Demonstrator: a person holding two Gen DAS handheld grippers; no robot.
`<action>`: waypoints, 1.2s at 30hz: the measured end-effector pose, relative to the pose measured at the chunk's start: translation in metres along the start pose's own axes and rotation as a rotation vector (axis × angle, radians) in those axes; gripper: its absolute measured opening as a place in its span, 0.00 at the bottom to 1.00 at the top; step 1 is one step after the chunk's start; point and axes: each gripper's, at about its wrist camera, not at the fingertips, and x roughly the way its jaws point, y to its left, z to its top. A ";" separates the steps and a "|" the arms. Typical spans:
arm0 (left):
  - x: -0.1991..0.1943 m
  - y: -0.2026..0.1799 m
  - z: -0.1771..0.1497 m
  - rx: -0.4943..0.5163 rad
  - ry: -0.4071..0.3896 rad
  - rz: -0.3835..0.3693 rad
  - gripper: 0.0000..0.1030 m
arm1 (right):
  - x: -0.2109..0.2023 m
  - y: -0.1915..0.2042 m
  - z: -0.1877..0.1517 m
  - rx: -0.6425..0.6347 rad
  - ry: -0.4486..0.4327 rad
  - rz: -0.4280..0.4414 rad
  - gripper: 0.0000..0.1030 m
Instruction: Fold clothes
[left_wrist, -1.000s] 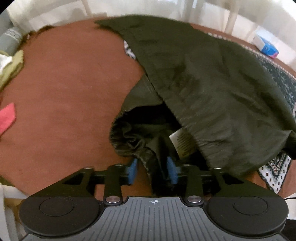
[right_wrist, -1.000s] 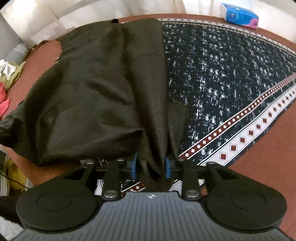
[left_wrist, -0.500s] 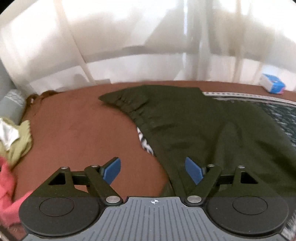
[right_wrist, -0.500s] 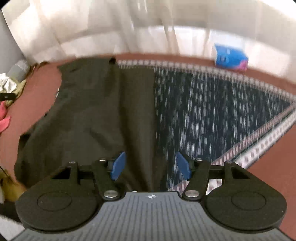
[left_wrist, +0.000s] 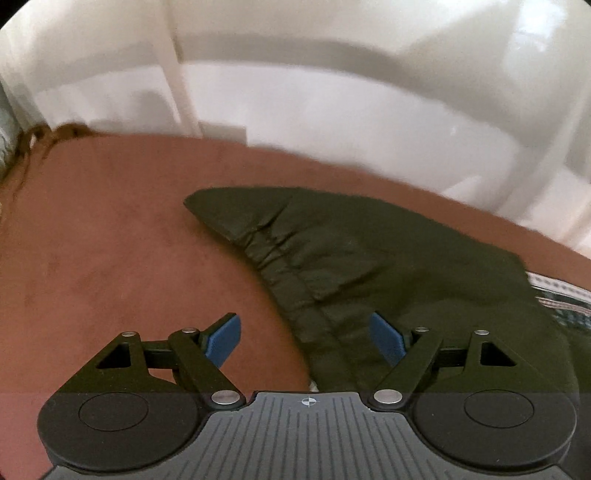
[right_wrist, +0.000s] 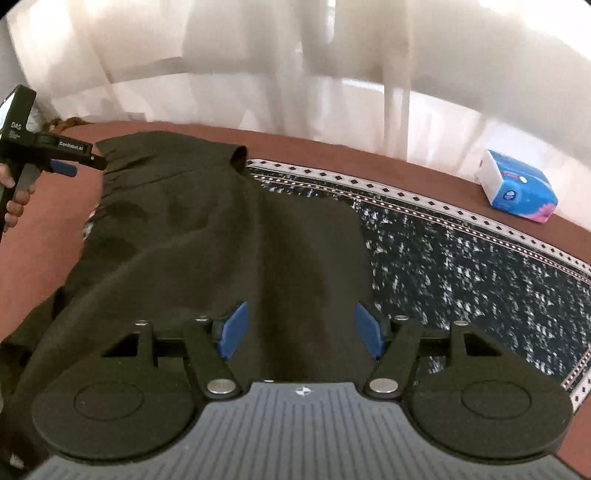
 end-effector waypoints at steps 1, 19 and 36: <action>0.008 0.002 0.003 -0.012 0.021 -0.004 0.84 | 0.005 0.000 0.003 0.011 0.004 -0.010 0.66; -0.010 0.011 0.010 -0.039 -0.012 -0.234 0.00 | 0.086 -0.031 0.047 0.188 0.069 -0.026 0.68; -0.210 0.091 -0.010 -0.191 -0.111 -0.407 0.00 | -0.013 -0.022 0.053 0.224 -0.079 0.263 0.03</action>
